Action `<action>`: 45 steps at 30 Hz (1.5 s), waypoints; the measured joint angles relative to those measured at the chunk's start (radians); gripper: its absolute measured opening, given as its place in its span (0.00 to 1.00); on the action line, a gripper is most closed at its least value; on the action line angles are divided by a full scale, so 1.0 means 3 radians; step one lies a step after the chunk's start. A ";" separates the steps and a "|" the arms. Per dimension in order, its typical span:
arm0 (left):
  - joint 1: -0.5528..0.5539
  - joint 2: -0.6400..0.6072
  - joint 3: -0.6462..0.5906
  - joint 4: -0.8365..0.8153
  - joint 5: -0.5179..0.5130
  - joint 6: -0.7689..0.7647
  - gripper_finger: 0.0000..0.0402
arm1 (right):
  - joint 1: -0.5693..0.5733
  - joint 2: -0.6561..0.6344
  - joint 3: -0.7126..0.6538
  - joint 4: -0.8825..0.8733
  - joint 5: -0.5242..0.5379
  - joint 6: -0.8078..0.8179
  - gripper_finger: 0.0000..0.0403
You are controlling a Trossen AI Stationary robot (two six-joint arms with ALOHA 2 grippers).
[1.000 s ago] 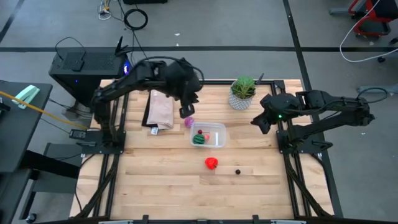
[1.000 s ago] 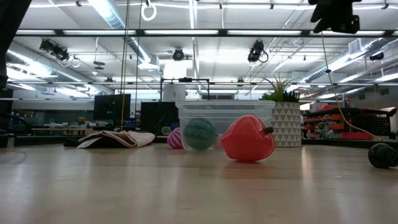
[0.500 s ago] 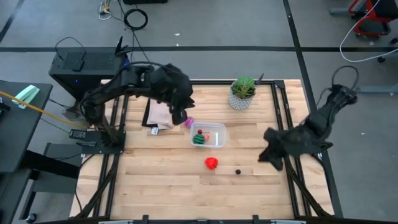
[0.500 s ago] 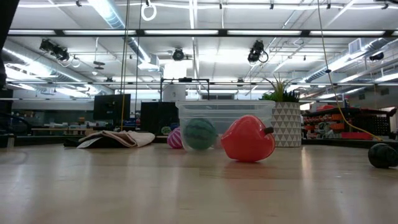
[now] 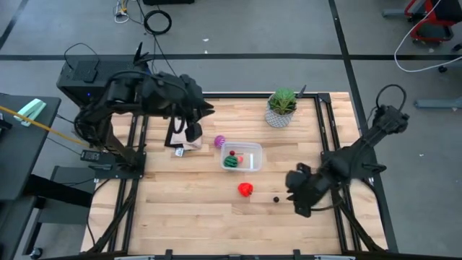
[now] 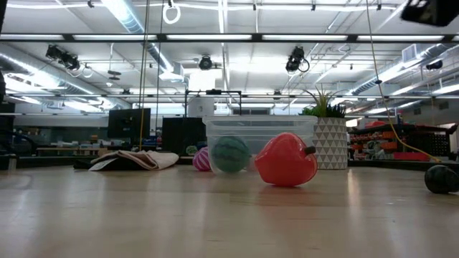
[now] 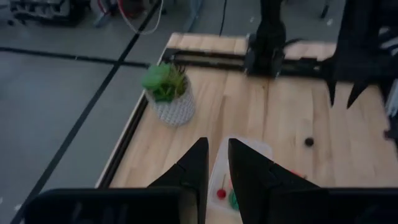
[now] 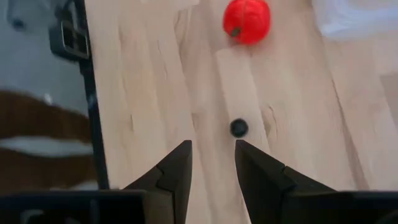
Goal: Pick and placing Produce into tupperware
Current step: Put the plum into the transparent bin
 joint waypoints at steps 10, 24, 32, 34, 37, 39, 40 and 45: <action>0.0004 -0.0023 -0.0002 -0.0071 -0.0092 0.0065 0.17 | -0.0697 0.0555 0.0000 0.0085 -0.0848 -0.1275 0.36; -0.0103 -0.0128 -0.0018 0.0884 -0.0231 0.0318 0.13 | -0.0726 0.1087 0.0000 0.0135 -0.0920 -0.1609 0.49; -0.0301 -0.0317 -0.0871 0.4073 0.0170 0.0703 0.09 | -0.0746 0.0991 0.0000 0.0227 -0.0817 -0.1521 0.47; -0.0308 -0.0317 -0.1219 0.5034 0.0383 0.0776 0.08 | -0.0752 0.0966 0.0001 0.0227 -0.0778 -0.1495 0.47; -0.0334 -0.0340 -0.1696 0.6060 0.0516 0.0828 0.06 | -0.0762 0.0918 0.0001 0.0217 -0.0734 -0.1452 0.47; -0.0316 -0.0399 -0.1988 0.6429 0.0523 0.0854 0.05 | -0.0764 0.0891 0.0001 0.0204 -0.0734 -0.1422 0.47; -0.0309 -0.0459 -0.2136 0.6485 0.0523 0.0850 0.04 | -0.0764 0.0880 0.0001 0.0193 -0.0734 -0.1409 0.47; -0.0249 -0.0724 -0.2895 0.6685 0.0499 0.0682 0.03 | -0.0762 0.0871 0.0001 0.0152 -0.0756 -0.1398 0.47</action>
